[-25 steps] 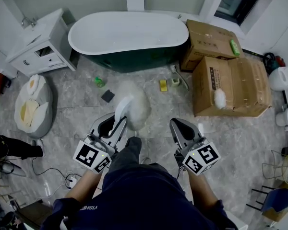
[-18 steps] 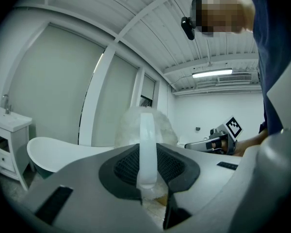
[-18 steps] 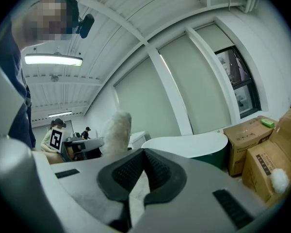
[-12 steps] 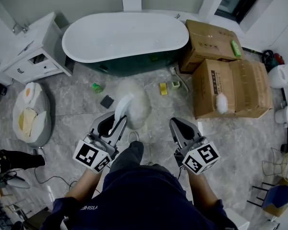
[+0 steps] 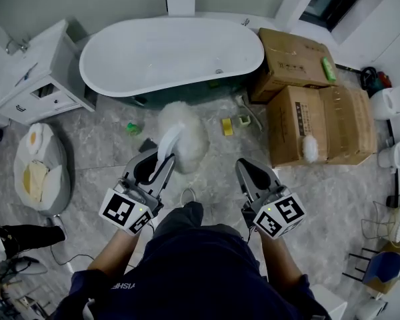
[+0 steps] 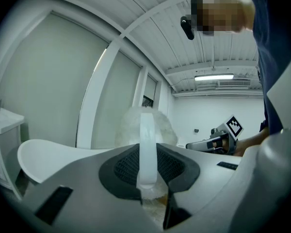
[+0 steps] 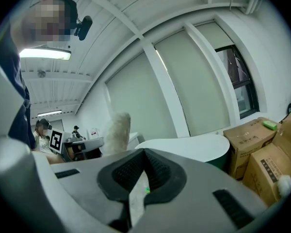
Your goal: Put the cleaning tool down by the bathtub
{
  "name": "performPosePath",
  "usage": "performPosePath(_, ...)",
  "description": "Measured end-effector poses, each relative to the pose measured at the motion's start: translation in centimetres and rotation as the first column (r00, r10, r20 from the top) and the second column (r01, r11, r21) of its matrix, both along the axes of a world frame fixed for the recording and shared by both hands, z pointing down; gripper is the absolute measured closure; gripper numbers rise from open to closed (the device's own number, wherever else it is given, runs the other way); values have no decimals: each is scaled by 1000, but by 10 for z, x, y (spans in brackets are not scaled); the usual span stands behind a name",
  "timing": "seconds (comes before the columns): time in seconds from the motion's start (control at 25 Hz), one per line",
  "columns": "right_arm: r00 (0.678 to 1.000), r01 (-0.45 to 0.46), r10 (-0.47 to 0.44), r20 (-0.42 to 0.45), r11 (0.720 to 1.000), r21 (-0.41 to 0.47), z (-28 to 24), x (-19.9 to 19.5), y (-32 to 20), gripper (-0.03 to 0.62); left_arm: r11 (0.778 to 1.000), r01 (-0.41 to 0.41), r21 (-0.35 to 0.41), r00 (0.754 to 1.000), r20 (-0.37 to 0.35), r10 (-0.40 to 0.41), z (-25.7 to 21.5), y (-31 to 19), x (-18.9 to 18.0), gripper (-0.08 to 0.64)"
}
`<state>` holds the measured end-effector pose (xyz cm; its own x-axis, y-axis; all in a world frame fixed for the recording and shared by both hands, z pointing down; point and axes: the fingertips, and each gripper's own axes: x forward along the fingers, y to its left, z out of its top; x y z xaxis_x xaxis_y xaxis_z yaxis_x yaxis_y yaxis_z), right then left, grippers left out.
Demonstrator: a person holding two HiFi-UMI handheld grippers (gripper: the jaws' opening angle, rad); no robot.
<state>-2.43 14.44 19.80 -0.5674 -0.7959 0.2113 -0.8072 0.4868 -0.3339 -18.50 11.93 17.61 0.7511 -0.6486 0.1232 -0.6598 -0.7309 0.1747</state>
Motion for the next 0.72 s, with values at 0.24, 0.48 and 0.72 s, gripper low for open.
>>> performPosePath(0.24, 999, -33, 33, -5, 999, 3, -3, -7, -29, 591, 1000, -17, 3, 1000, -10, 17, 2, -34, -12, 460)
performPosePath(0.48, 998, -60, 60, -11, 998, 3, -5, -5, -49, 591, 1000, -23, 2, 1000, -17, 23, 2, -58, -19, 460)
performPosePath(0.72, 996, -93, 93, -5, 996, 5, -5, 9, -64, 591, 999, -34, 7, 999, -15, 34, 0, -73, -12, 460)
